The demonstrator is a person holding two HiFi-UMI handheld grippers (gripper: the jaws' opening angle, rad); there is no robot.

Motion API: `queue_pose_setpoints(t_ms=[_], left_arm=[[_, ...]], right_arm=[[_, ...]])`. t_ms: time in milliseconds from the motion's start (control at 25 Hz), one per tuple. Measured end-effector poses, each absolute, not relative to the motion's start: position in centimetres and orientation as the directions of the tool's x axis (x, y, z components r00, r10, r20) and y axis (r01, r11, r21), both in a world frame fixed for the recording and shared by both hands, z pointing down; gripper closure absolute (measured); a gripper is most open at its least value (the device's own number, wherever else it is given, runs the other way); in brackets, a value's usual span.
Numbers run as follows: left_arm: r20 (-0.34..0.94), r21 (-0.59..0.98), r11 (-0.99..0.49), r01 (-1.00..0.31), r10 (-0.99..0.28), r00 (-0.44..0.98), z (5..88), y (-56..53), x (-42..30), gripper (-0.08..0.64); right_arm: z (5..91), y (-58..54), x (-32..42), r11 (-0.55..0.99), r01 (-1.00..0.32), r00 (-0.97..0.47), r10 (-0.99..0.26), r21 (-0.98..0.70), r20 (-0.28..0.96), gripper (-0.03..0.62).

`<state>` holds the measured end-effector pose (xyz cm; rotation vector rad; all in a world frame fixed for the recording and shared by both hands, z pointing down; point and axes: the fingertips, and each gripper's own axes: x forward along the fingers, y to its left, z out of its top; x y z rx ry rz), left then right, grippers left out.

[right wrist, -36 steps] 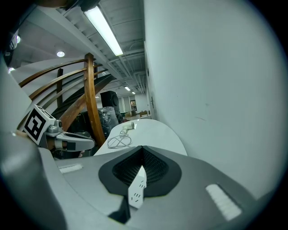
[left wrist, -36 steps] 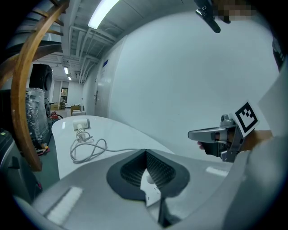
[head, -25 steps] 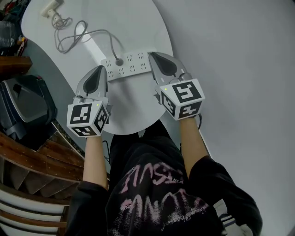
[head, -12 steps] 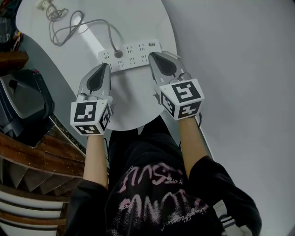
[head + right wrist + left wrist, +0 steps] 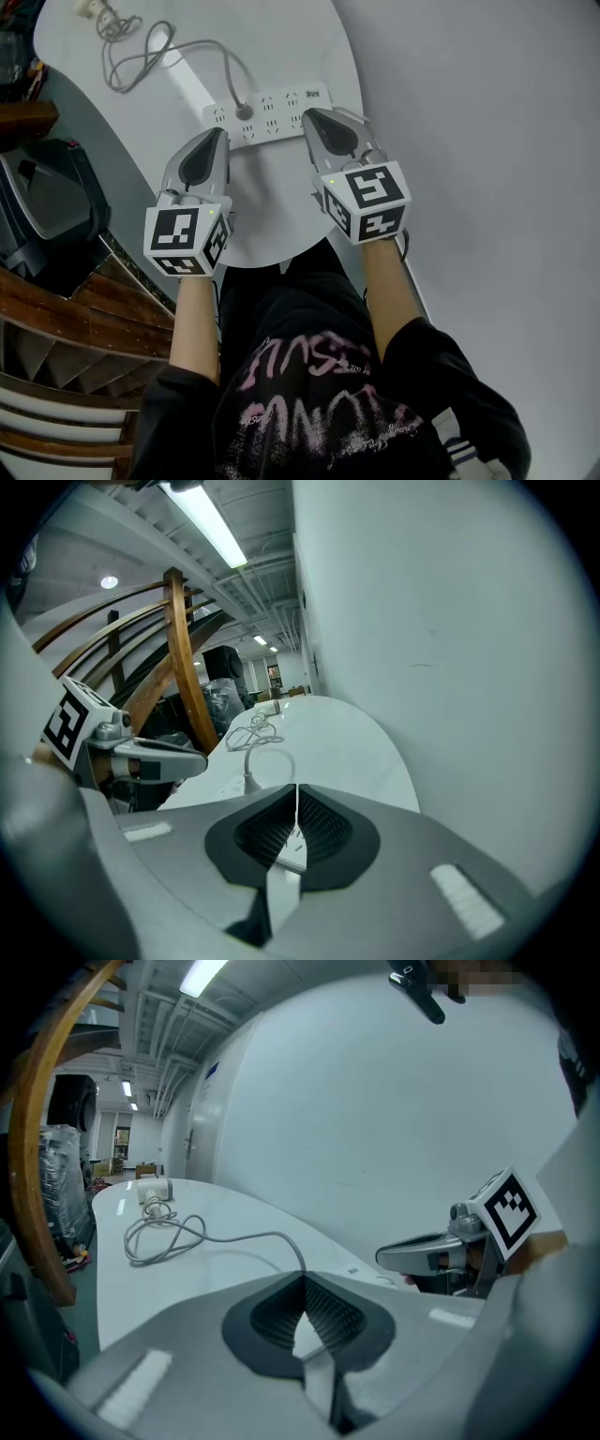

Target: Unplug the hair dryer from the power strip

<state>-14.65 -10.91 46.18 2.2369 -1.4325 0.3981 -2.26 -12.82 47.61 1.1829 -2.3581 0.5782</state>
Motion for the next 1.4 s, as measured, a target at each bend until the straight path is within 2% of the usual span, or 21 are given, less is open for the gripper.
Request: queue_pose_setpoints(t_ms=[160,400,720,1400], left_arm=[[0.470,0.217,-0.364,-0.906,-0.774,0.424,46.2,-10.9,-14.3,0.560],[0.476,0.216,-0.369,-0.904,-0.769,0.427,46.3,-10.8,-14.1,0.560],[0.483,0.225,-0.362,-0.905,-0.765,0.426,46.6,-10.7,-14.0,0.560],[0.487,0.237,-0.337,-0.911,-0.770,0.412,46.8,-11.7,-14.7,0.560]], right_arm=[[48.2,-12.8,-2.5,0.599,-0.796,-0.519,-0.607,-0.082,0.602,0.530],[48.8,-13.0,-2.8,0.627,-0.775,-0.529,-0.576,-0.078,0.623,0.524],[49.5,-13.4,-3.7,0.684,-0.727,-0.537,-0.514,-0.057,0.669,0.471],[51.5,-14.8,-4.7,0.708,-0.702,-0.533,-0.449,-0.078,0.717,0.437]])
